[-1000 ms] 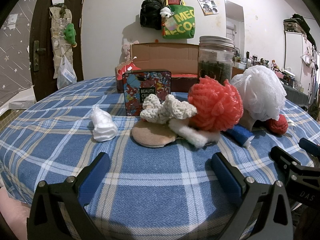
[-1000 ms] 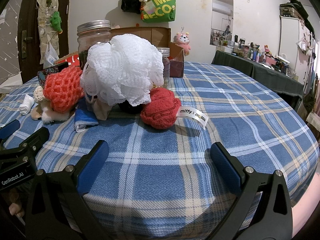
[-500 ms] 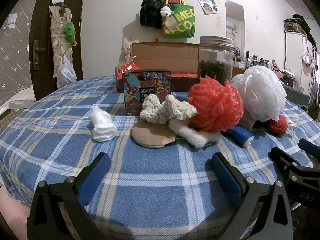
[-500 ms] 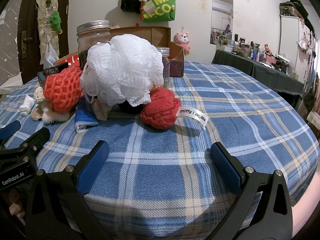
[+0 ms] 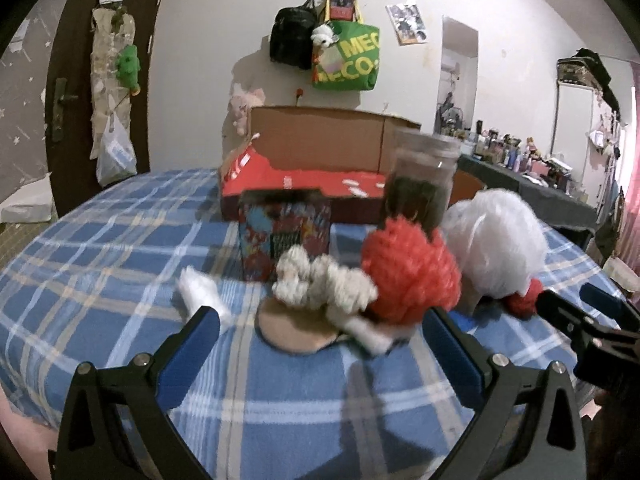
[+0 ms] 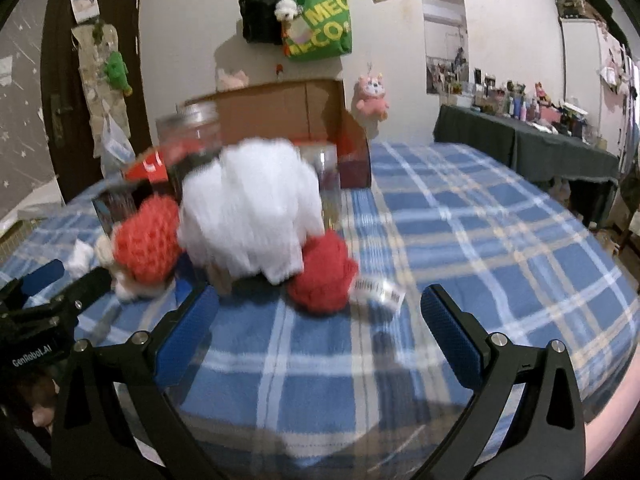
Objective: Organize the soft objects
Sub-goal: 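Grasp the red mesh puff with the left tool while the right tool grasps the white mesh puff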
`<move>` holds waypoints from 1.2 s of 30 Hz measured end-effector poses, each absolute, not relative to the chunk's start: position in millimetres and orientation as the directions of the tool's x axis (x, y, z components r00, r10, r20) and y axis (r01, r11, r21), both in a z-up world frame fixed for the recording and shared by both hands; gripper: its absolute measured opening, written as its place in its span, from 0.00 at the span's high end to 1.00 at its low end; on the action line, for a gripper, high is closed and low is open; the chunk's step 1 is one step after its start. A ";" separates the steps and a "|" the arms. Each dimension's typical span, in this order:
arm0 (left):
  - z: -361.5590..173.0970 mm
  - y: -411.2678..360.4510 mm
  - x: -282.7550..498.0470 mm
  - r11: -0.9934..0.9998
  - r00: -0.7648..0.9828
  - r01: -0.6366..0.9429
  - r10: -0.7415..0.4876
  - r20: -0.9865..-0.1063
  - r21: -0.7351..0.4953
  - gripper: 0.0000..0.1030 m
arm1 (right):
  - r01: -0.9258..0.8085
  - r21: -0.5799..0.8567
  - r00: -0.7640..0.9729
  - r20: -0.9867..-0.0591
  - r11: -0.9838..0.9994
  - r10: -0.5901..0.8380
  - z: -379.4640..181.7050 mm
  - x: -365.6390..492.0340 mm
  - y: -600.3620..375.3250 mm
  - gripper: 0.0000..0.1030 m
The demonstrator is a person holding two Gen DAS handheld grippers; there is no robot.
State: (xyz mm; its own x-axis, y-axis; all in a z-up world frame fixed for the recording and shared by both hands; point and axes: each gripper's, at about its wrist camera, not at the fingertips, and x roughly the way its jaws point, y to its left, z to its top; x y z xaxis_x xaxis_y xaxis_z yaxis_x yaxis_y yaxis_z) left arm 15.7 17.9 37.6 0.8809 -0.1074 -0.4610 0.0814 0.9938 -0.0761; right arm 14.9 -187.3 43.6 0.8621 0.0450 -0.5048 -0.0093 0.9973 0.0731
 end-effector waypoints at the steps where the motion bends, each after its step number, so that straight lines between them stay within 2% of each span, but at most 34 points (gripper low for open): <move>1: 41.8 17.0 16.6 0.993 0.882 0.093 -0.118 -0.456 -0.078 0.00 | -0.014 0.073 0.869 -0.492 0.997 0.048 49.4 15.7 -187.9 0.00; 6: 58.7 8.0 24.8 0.984 0.877 0.166 -0.180 -0.446 -0.071 0.00 | -0.045 0.083 0.885 -0.459 0.996 0.078 67.8 26.1 -191.7 0.00; 9: 66.0 -0.4 31.4 0.976 0.868 0.209 -0.212 -0.450 -0.055 0.00 | -0.129 0.100 0.883 -0.442 0.987 0.160 76.5 36.2 -198.0 0.00; 15: 72.1 -12.8 49.1 0.962 0.837 0.269 -0.256 -0.483 -0.044 0.00 | -0.297 0.104 0.819 -0.483 0.949 0.309 83.7 66.4 -200.0 0.00; 17: 72.5 -14.3 53.4 0.959 0.828 0.280 -0.267 -0.492 -0.049 0.00 | -0.350 0.153 0.779 -0.500 0.924 0.378 80.9 79.1 -205.6 0.00; 19: 71.1 -17.1 56.8 0.954 0.815 0.295 -0.280 -0.508 -0.053 0.07 | -0.397 0.210 0.727 -0.522 0.893 0.446 75.7 91.5 -210.6 0.00; 21: 67.5 -20.4 60.9 0.949 0.795 0.312 -0.291 -0.533 -0.053 0.23 | -0.438 0.241 0.681 -0.540 0.866 0.495 70.8 102.3 -211.1 0.01; 22: 64.1 -23.6 65.4 0.945 0.777 0.323 -0.298 -0.554 -0.055 0.28 | -0.452 0.246 0.665 -0.548 0.857 0.508 68.8 104.5 -210.3 0.05; 23: 61.7 -24.8 68.2 0.942 0.763 0.330 -0.304 -0.571 -0.061 0.43 | -0.464 0.254 0.649 -0.554 0.848 0.521 66.7 107.1 -209.6 0.18; 24: 57.4 -25.9 72.1 0.938 0.738 0.338 -0.315 -0.597 -0.078 0.54 | -0.485 0.278 0.619 -0.561 0.829 0.550 62.7 109.9 -208.5 0.39; 25: 55.8 -26.1 73.4 0.938 0.730 0.335 -0.315 -0.606 -0.085 0.54 | -0.497 0.301 0.597 -0.563 0.814 0.572 61.1 110.7 -208.5 0.46; 27: 57.3 -24.8 70.6 0.938 0.736 0.335 -0.321 -0.596 -0.091 0.60 | -0.504 0.345 0.562 -0.566 0.792 0.604 55.4 112.7 -206.5 0.58; 30: 62.4 -22.9 64.4 0.936 0.748 0.342 -0.325 -0.578 -0.083 0.64 | -0.521 0.342 0.579 -0.532 0.782 0.618 57.8 102.7 -204.2 0.63; 36: 78.5 -12.8 53.9 0.933 0.776 0.349 -0.341 -0.531 -0.090 0.65 | -0.500 0.288 0.661 -0.482 0.816 0.575 72.2 76.7 -199.7 0.65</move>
